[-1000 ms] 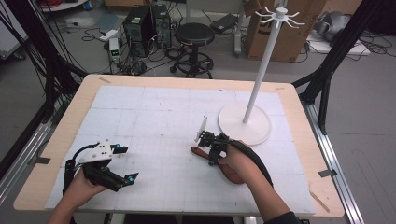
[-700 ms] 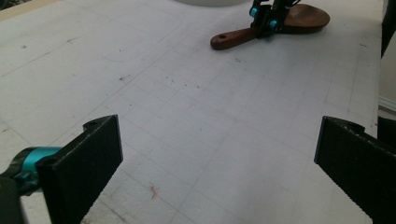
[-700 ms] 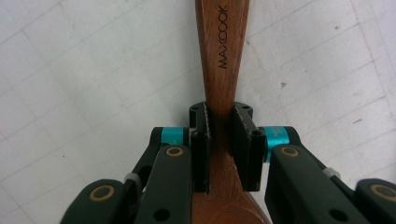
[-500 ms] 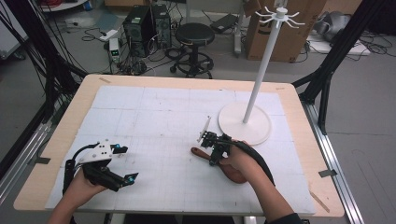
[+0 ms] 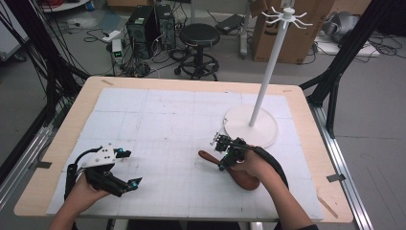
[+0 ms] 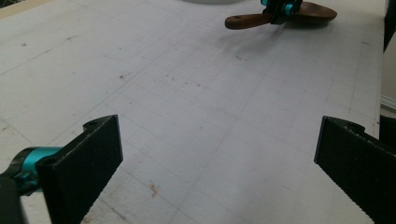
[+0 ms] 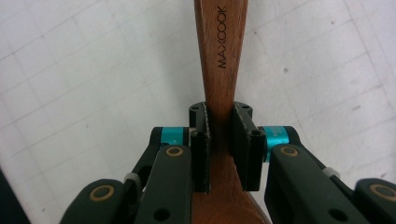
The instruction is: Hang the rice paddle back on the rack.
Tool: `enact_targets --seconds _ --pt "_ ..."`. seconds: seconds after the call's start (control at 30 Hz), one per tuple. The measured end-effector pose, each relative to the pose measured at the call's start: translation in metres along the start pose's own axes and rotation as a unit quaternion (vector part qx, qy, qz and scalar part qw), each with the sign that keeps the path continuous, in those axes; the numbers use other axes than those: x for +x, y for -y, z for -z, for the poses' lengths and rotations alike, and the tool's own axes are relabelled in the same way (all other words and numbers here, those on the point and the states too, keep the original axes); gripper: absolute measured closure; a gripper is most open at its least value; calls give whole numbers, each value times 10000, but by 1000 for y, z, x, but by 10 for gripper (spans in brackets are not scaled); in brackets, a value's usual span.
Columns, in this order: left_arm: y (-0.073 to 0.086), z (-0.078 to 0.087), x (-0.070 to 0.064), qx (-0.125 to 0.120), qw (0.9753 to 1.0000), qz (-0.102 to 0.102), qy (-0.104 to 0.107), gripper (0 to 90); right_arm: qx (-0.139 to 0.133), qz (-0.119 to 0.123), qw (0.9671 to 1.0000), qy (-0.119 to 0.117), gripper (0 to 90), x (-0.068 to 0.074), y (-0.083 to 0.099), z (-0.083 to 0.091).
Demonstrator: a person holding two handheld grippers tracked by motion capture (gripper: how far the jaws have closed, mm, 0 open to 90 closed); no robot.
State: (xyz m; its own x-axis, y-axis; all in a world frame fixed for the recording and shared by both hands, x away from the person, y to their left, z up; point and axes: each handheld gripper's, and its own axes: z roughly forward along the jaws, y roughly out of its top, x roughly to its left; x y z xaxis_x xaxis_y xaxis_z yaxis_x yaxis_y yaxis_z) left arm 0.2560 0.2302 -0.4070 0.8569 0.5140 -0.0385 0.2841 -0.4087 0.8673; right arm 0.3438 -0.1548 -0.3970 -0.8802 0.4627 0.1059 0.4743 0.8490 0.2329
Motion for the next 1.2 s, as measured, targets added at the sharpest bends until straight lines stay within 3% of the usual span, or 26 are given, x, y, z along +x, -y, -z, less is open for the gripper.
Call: enact_targets --seconds 0.4,0.87,1.2 --pt "0 -1 0 -9 10000 8 -4 17 -765 -71 9964 -359 784 -12 31 17" --pt "0 -2 0 7 10000 21 -7 16 -1201 -202 9920 -333 785 -21 55 45" --pt "0 -2 0 27 10000 8 -6 16 -1713 -224 9840 -447 784 -26 63 62"
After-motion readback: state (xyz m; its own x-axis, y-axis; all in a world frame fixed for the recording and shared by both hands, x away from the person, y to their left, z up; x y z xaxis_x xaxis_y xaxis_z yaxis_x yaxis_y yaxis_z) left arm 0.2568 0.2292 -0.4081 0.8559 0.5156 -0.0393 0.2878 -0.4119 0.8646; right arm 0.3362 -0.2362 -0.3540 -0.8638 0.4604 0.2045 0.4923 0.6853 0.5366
